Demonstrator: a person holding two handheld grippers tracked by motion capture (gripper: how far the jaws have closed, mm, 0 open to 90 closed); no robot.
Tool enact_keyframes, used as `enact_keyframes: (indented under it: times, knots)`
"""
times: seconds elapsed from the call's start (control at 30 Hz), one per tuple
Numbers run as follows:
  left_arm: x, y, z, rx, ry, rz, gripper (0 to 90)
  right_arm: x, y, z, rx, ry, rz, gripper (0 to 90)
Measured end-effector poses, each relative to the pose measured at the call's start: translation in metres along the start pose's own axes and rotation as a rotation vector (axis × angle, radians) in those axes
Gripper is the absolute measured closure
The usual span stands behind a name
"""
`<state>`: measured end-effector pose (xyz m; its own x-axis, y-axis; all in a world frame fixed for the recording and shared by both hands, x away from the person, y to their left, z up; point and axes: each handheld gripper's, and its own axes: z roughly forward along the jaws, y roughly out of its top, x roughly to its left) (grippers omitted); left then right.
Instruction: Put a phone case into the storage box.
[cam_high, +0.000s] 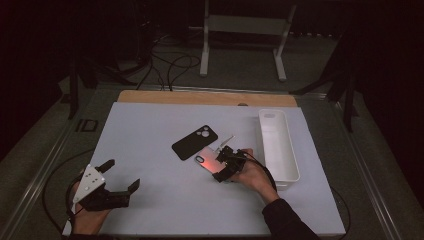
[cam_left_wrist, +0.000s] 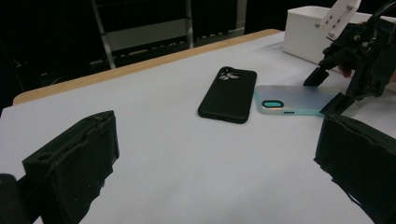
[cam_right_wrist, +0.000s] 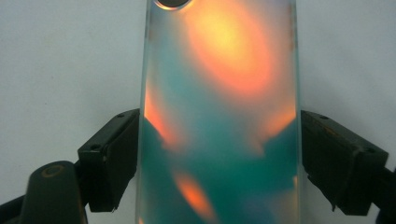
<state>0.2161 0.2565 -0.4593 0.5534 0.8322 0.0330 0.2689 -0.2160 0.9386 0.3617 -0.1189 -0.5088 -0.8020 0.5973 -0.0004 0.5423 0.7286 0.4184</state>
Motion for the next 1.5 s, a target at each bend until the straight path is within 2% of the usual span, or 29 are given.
enact_keyframes:
  times: [0.1, 0.3, 0.33, 0.37, 0.4, 0.5, 0.6, 0.63, 0.77, 0.93, 1.07, 1.13, 1.5]
  knots:
    - [0.0, 0.0, 0.0, 0.0, 0.0, -0.002, 0.0, 0.001, 0.0, -0.001, -0.001, -0.002, 0.013, 17.2]
    - [0.0, 0.0, 0.001, 0.002, -0.001, 0.0, 0.0, 0.005, -0.004, -0.004, -0.022, -0.028, 0.012, 17.3]
    - [-0.001, 0.0, 0.001, 0.004, -0.002, 0.0, 0.0, 0.005, -0.004, -0.004, -0.022, -0.028, 0.0, 17.3]
    - [-0.001, 0.0, 0.002, 0.005, -0.002, 0.0, 0.0, 0.006, -0.004, -0.006, -0.042, -0.035, 0.025, 17.3]
    - [-0.001, 0.0, 0.002, 0.008, -0.002, 0.001, 0.0, 0.006, -0.004, -0.007, -0.051, -0.039, 0.017, 17.3]
    - [-0.001, 0.0, 0.002, 0.01, -0.002, 0.003, 0.0, 0.008, -0.003, -0.014, -0.095, -0.042, 0.03, 17.4]
    - [-0.001, 0.0, 0.002, 0.011, -0.001, 0.003, 0.0, 0.008, -0.003, -0.015, -0.101, -0.042, 0.03, 17.3]
    - [-0.001, 0.0, 0.002, 0.011, -0.001, 0.003, 0.0, 0.008, -0.003, -0.018, -0.125, -0.044, 0.028, 17.3]
    - [-0.002, 0.0, 0.003, 0.011, -0.003, 0.004, 0.0, 0.009, -0.002, -0.024, -0.175, -0.033, 0.047, 17.3]
    - [-0.003, 0.0, 0.004, 0.012, -0.003, 0.005, 0.0, 0.011, -0.002, -0.029, -0.217, -0.027, 0.048, 17.3]
    - [-0.004, 0.001, 0.004, 0.014, -0.006, 0.006, 0.0, 0.012, -0.001, -0.033, -0.253, -0.022, 0.067, 17.3]
    - [-0.005, 0.001, 0.005, 0.016, -0.009, 0.007, 0.0, 0.013, -0.001, -0.038, -0.292, -0.016, 0.079, 17.3]
    - [-0.011, 0.005, 0.009, 0.019, -0.024, 0.012, 0.0, 0.017, 0.003, -0.051, -0.417, -0.01, 0.11, 17.3]
